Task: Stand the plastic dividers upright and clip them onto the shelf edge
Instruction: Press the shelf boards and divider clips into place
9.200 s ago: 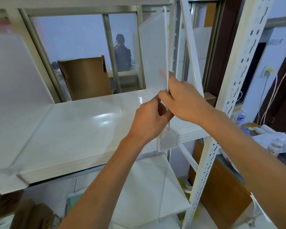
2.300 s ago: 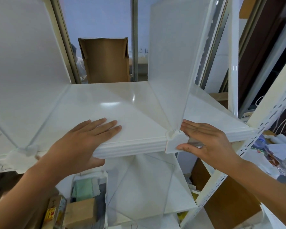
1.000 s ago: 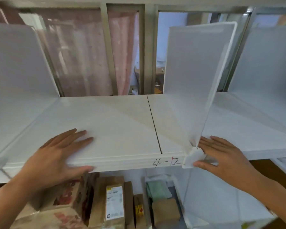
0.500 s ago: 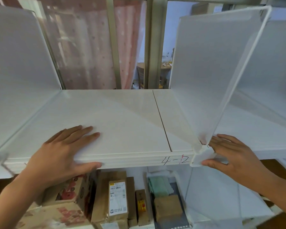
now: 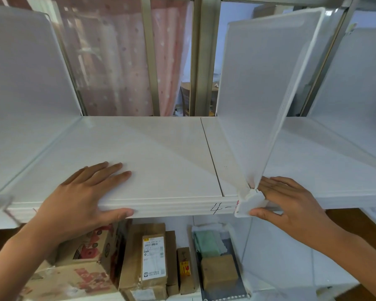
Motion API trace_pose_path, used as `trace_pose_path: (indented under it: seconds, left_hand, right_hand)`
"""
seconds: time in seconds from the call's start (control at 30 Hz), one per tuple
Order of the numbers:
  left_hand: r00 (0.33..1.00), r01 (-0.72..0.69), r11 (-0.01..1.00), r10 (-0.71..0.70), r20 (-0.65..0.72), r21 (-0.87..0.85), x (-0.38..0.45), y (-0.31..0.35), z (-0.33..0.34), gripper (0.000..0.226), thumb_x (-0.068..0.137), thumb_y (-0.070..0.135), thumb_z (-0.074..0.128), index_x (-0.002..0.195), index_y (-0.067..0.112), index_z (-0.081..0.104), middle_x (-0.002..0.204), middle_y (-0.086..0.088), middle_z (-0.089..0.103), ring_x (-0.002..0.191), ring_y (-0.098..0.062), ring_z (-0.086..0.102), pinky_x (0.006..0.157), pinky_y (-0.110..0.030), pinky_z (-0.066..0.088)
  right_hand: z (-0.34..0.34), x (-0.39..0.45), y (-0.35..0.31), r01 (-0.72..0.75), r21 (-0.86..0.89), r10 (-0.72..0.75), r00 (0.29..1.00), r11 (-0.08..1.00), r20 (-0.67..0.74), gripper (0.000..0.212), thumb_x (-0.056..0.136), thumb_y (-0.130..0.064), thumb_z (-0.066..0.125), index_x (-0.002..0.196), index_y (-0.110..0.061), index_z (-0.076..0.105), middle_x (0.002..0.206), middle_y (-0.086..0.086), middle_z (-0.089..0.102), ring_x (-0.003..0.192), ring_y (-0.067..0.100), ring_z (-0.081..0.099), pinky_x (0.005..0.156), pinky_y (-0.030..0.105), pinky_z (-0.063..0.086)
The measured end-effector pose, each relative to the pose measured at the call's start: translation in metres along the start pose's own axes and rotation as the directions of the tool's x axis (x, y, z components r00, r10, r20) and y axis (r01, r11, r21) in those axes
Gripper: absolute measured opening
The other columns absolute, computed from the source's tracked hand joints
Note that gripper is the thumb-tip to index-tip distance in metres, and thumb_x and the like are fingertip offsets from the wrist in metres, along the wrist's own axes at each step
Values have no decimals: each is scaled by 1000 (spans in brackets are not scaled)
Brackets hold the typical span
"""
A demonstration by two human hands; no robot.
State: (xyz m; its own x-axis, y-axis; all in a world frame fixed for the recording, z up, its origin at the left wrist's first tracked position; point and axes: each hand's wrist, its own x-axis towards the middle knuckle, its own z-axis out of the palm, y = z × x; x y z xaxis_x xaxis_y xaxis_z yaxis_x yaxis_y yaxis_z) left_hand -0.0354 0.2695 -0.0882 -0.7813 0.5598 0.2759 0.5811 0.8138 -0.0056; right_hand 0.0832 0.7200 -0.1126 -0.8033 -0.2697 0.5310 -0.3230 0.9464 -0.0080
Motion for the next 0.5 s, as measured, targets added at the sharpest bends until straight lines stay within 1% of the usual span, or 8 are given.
trace_pose_path:
  seconds: [0.07, 0.17, 0.27, 0.33, 0.43, 0.47, 0.5]
  left_hand:
    - [1000, -2, 1000, 2, -14, 0, 0, 1, 0, 88, 77, 93, 39, 154, 51, 29, 162, 24, 26, 151, -8, 25, 122, -41, 26]
    - [1000, 0, 1000, 0, -22, -9, 0, 1, -1, 88, 76, 94, 38, 153, 51, 30, 161, 25, 27, 151, -8, 26, 121, -40, 26]
    - [1000, 1, 1000, -1, -16, -8, -1, 1, -1, 88, 77, 94, 36, 153, 51, 29, 162, 25, 26, 151, -8, 25, 120, -40, 27]
    - [1000, -1, 1000, 1, -18, -4, 0, 0, -1, 88, 77, 94, 36, 154, 50, 29, 162, 24, 27, 151, -9, 25, 119, -41, 29]
    - [1000, -8, 1000, 8, -19, 4, 0, -2, -2, 88, 78, 93, 35, 154, 49, 30, 162, 23, 28, 151, -9, 26, 118, -39, 28]
    - [1000, -12, 1000, 12, -18, 5, 0, -2, -1, 88, 78, 93, 35, 154, 48, 30, 162, 23, 28, 151, -9, 26, 118, -39, 28]
    - [1000, -16, 1000, 16, -14, 3, 0, -1, -1, 88, 78, 93, 35, 154, 48, 31, 162, 22, 28, 151, -9, 26, 119, -38, 27]
  right_hand:
    - [-1, 0, -1, -11, 2, 11, 1000, 1000, 7, 62, 85, -57, 62, 124, -9, 69, 130, 1, 66, 120, 10, 60, 106, 32, 44]
    - [-3, 2, -7, -31, 15, 30, 999, 999, 16, 63, 86, -58, 60, 125, -9, 68, 132, -2, 63, 121, 7, 56, 110, 24, 38]
    - [-3, 2, -8, -25, -3, 25, 1000, 1000, 12, 62, 84, -58, 62, 122, -9, 70, 129, -1, 65, 119, 7, 57, 107, 28, 42]
    - [-4, 3, -8, -60, -6, 60, 997, 998, 46, 63, 83, -59, 63, 121, -9, 71, 127, 0, 68, 117, 8, 59, 107, 27, 42]
    - [-8, 4, -10, -93, 9, 93, 995, 996, 29, 63, 82, -59, 62, 118, -8, 72, 123, 1, 70, 116, 8, 58, 109, 21, 36]
    - [-6, 5, -9, -94, 24, 93, 994, 995, 53, 63, 81, -59, 62, 116, -8, 73, 121, 1, 71, 115, 8, 57, 109, 19, 35]
    - [-2, 5, -9, -77, 14, 77, 996, 997, 38, 63, 81, -59, 62, 115, -7, 73, 120, 2, 72, 114, 8, 57, 109, 17, 33]
